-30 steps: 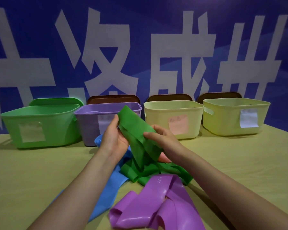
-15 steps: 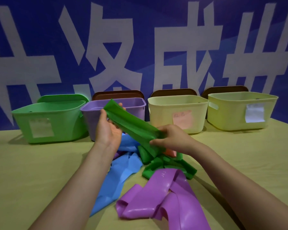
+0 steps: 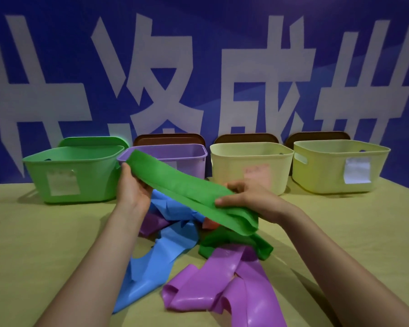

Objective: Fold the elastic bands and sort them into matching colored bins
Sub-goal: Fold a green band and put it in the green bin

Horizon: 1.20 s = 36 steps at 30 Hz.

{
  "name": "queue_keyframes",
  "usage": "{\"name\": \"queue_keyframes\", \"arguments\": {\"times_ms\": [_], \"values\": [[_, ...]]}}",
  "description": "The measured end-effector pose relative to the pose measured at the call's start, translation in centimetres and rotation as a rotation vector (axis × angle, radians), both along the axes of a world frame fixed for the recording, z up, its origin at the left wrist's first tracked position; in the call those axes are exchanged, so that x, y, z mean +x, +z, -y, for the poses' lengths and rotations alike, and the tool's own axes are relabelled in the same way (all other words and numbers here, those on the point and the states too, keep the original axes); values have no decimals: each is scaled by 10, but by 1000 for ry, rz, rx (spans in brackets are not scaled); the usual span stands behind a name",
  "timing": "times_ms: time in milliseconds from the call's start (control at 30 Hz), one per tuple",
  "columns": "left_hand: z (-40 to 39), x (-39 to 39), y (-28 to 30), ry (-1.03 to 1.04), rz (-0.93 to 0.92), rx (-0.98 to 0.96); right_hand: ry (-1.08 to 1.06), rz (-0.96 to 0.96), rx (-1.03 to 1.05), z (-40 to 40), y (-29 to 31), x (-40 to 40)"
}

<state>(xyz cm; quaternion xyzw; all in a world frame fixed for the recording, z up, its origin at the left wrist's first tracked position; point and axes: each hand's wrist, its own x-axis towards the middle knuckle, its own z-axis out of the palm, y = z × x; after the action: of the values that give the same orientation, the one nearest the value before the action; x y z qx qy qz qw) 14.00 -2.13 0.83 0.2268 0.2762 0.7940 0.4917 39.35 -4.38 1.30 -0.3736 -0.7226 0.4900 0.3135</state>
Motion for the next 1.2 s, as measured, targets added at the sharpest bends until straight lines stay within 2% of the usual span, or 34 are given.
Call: {"name": "queue_keyframes", "arguments": {"times_ms": [100, 233, 400, 533, 600, 700, 800, 933, 1067, 1200], "values": [[-4, -10, -12, 24, 26, -45, 3, 211, -5, -7, -13, 1], [-5, -14, -16, 64, 89, -81, -38, 288, 48, -12, -22, 0], [-11, -29, -22, 140, 115, -119, -71, 82, 53, -13, -28, 0], [-8, -27, -28, 201, -41, -240, -218, -268, 26, -15, -35, -9], [-11, -24, -32, 133, -118, -277, -279, -316, 18, -14, -34, -10], [-15, -23, -39, 59, -204, -324, -334, -261, 51, -14, -34, -8], [-16, -20, -42, 44, -208, -308, -373, -219, 106, -16, -34, -8], [-16, -16, -45, 62, -296, -310, -289, -141, 105, -19, -35, -9], [-14, -30, -37, 141, -133, -306, -196, -37, 129, -17, -35, -7], [-11, -47, -31, 174, 41, -284, -271, 61, 206, -18, -33, -5]]}}
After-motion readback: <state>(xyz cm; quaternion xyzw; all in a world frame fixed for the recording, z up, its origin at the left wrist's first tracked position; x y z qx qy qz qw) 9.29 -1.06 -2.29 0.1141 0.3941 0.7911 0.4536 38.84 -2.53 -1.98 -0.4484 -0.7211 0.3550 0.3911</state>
